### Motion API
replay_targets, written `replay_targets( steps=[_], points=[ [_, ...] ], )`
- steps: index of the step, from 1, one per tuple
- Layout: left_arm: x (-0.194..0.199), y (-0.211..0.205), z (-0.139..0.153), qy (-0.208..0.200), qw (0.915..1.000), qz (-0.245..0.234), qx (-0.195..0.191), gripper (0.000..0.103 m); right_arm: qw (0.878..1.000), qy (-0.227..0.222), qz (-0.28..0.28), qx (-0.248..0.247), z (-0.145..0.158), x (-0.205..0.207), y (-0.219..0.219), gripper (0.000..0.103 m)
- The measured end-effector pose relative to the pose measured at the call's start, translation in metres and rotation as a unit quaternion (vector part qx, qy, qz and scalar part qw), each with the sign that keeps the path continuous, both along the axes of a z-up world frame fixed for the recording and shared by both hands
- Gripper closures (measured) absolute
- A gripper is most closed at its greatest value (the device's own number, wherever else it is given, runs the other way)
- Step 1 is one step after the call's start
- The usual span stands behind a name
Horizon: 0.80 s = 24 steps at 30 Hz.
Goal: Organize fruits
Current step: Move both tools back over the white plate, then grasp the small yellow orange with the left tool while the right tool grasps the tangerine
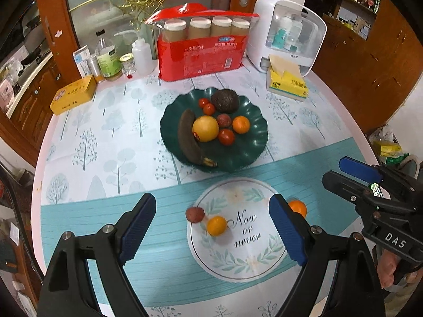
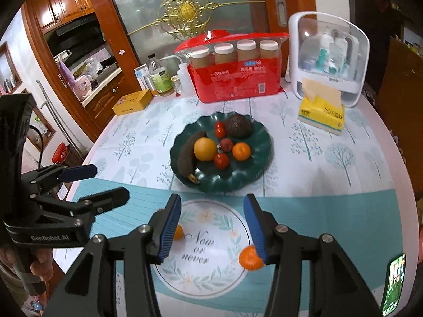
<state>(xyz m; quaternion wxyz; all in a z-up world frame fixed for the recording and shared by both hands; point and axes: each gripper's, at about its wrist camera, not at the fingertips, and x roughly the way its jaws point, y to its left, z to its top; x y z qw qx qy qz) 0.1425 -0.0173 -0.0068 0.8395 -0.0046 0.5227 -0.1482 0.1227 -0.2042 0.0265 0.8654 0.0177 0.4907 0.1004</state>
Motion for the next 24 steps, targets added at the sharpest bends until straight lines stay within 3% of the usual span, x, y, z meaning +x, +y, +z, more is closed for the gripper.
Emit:
replay_targets(
  steps=[10,17,24],
  points=[
    [-0.024,-0.004,-0.053,0.027,0.9994,0.001,0.022,0.017,0.999,0.036,-0.027,-0.013,-0.039,-0.021,-0.019,0.053],
    [-0.018,-0.009,-0.104,0.066,0.9976,0.010,0.017,0.017,0.996,0.078,-0.041,-0.029,-0.083,-0.030,-0.030,0.053],
    [-0.011,-0.013,-0.137,0.080,0.9964,0.028,0.009,0.017,0.992,0.108,-0.054,-0.030,-0.116,-0.028,-0.042,0.053]
  ],
)
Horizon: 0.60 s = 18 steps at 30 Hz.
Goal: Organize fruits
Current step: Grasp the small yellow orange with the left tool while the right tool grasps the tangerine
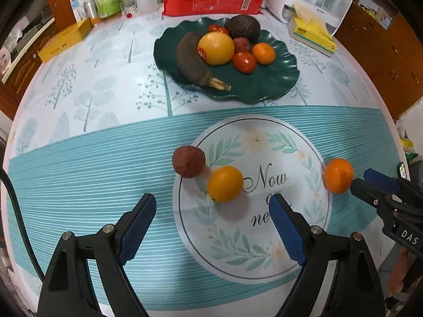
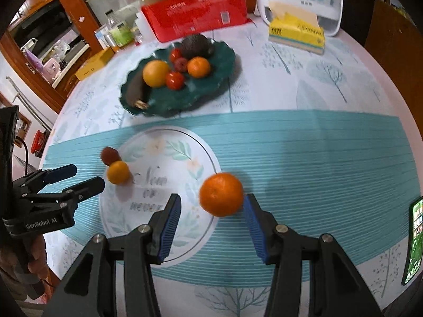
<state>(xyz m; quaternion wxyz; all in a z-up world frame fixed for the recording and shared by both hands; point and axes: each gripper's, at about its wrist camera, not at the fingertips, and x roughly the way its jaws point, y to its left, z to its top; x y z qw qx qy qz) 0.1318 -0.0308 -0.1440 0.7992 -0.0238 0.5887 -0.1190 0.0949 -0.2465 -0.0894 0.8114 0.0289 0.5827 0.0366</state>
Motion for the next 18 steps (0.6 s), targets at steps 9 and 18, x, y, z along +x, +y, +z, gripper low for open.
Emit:
replay_targets(
  steps=[9,18],
  points=[
    [0.007,-0.012,-0.016,0.002,1.0000,-0.001,0.003,0.026,1.000,0.020,0.000,0.005,-0.026,0.010,-0.004,0.053],
    [0.011,-0.023,-0.025,0.007,0.9999,-0.009,0.007,0.050,0.999,0.033,0.006,0.012,-0.040,0.017,-0.002,0.053]
  ],
)
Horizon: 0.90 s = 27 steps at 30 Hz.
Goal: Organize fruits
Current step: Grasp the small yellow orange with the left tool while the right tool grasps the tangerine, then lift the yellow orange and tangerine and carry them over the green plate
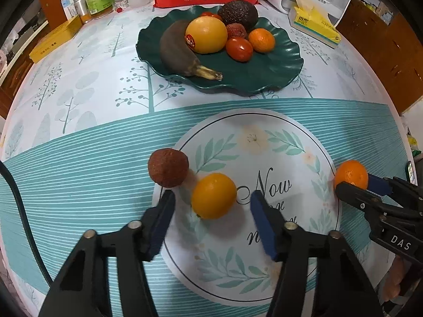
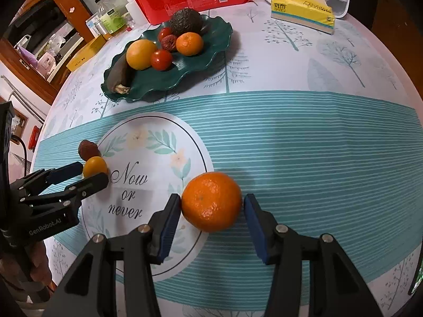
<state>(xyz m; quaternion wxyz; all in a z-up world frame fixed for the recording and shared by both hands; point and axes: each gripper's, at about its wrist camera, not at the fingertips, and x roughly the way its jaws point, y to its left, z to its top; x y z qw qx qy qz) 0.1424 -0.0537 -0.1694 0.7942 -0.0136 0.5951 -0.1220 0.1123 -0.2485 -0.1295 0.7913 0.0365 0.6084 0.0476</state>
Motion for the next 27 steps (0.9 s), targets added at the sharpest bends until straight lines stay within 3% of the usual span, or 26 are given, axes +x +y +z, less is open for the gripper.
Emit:
replay_targets(
  steps=[3,8,10,21,27],
  points=[
    [0.001,-0.002,-0.003,0.004,1.0000,-0.001,-0.001,0.059,1.000,0.002,0.000,0.002,-0.003,0.001,0.000,0.053],
    [0.002,-0.007,-0.006,0.004,1.0000,-0.009,-0.001,0.063,1.000,0.000,0.008,-0.002,-0.004,0.003,0.001,0.054],
    [0.001,-0.010,-0.006,0.001,0.9999,-0.014,0.001,0.071,1.000,-0.002,0.010,-0.006,-0.004,0.003,0.002,0.057],
    [-0.008,-0.013,0.008,-0.009,0.9994,-0.029,-0.016,0.072,1.000,-0.002,0.024,-0.003,0.005,-0.005,0.013,0.058],
    [-0.006,0.000,0.038,-0.002,0.9991,-0.019,-0.037,0.072,0.999,-0.019,0.035,0.007,0.029,-0.006,0.023,0.058]
  ],
)
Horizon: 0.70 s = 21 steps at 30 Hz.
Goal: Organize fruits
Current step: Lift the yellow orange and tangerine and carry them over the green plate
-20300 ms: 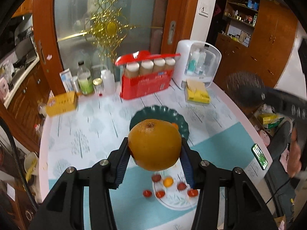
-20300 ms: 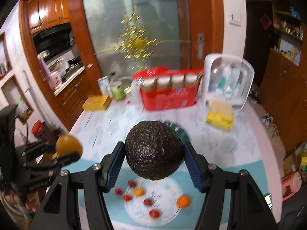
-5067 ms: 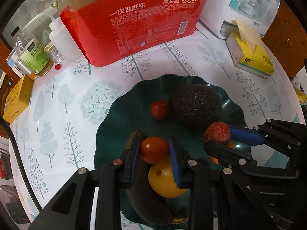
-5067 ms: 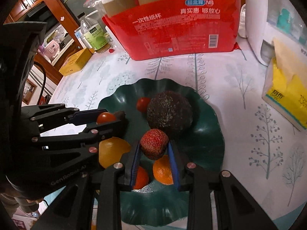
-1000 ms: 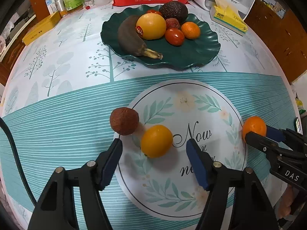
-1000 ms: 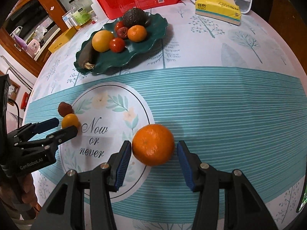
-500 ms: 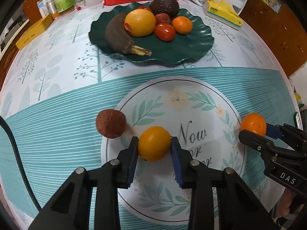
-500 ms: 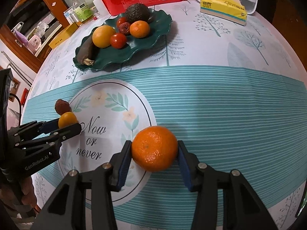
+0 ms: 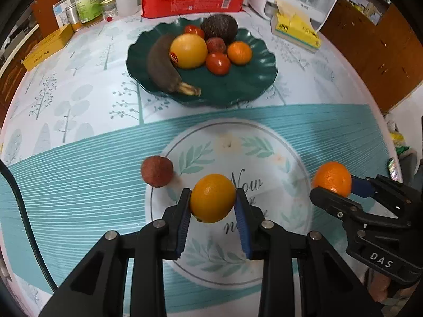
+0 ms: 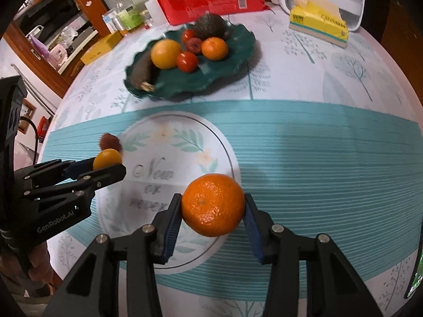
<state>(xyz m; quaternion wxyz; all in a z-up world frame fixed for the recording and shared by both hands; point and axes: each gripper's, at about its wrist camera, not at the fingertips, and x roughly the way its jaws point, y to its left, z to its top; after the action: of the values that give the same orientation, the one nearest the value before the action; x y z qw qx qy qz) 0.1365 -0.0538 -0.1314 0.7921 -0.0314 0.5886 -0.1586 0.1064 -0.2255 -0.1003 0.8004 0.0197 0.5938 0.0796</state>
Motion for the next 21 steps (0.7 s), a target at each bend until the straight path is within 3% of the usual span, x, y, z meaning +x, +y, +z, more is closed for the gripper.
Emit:
replay_targets(
  steps=[7,14,21],
  points=[
    [0.016,0.019,0.061,-0.029,0.9996,-0.009,0.001,0.072,0.999,-0.047,0.020,0.010,0.064,0.017,0.012,0.058],
    [0.054,0.039,0.161,-0.120,0.9925,-0.010,0.020,0.072,0.989,-0.145,0.042,0.008,0.166,0.049,0.019,0.058],
    [0.086,0.034,0.226,-0.183,0.9820,-0.026,0.040,0.072,0.973,-0.222,0.056,-0.012,0.240,0.086,0.029,0.058]
  ],
)
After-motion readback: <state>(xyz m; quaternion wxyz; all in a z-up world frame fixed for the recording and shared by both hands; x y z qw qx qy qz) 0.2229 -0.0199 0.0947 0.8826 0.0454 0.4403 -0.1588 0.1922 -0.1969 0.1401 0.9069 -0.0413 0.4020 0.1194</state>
